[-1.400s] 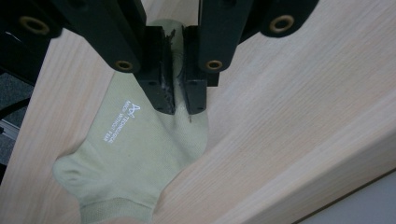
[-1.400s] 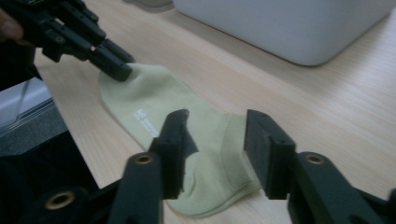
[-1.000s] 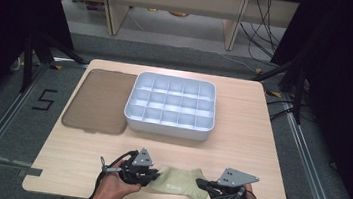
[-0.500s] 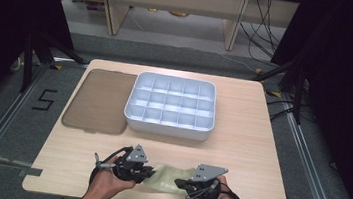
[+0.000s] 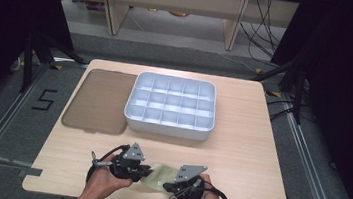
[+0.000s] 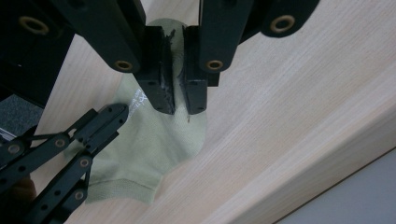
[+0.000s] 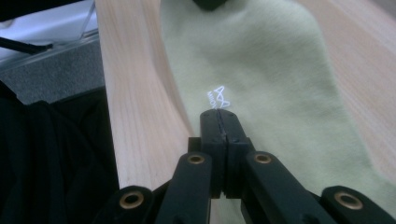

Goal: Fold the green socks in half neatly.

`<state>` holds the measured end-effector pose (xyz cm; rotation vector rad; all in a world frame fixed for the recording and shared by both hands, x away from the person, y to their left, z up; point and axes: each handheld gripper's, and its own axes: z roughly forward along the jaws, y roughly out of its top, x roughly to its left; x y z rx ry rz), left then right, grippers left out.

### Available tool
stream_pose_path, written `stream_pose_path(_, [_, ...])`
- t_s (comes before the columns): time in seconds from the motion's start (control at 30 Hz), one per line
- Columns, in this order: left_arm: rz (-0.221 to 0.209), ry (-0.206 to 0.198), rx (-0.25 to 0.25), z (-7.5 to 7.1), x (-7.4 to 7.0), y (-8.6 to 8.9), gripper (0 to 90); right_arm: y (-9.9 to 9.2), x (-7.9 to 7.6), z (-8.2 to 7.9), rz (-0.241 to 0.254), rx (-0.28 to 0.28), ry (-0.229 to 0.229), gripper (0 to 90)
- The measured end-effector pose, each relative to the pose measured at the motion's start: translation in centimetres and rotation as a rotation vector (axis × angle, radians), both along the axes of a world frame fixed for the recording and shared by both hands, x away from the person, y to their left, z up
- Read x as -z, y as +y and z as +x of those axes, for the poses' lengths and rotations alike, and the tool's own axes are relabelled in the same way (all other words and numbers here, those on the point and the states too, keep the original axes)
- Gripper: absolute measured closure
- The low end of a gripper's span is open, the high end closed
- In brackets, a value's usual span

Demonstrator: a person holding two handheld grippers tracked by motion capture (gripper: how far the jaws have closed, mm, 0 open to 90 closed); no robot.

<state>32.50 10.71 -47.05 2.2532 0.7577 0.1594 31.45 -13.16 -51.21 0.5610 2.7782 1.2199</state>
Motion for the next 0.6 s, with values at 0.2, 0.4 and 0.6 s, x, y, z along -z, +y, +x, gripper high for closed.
stream_pose_path(0.2, [0.001, 0.007, -0.005, 0.1, 0.0, 0.0, 82.3, -1.3, -1.4, 1.8, 0.038, 0.100, -0.027, 90.0])
stream_pose_path(0.4, [-0.005, 0.006, 0.020, 0.1, -0.3, -0.2, 82.1, -1.1, -0.8, 3.8, 0.004, 0.142, -0.009, 90.0])
stream_pose_path(0.6, [-0.031, -0.011, 0.020, 0.0, -1.1, -0.4, 82.5, -0.3, -0.1, 4.5, -0.028, 0.137, -0.013, 90.0])
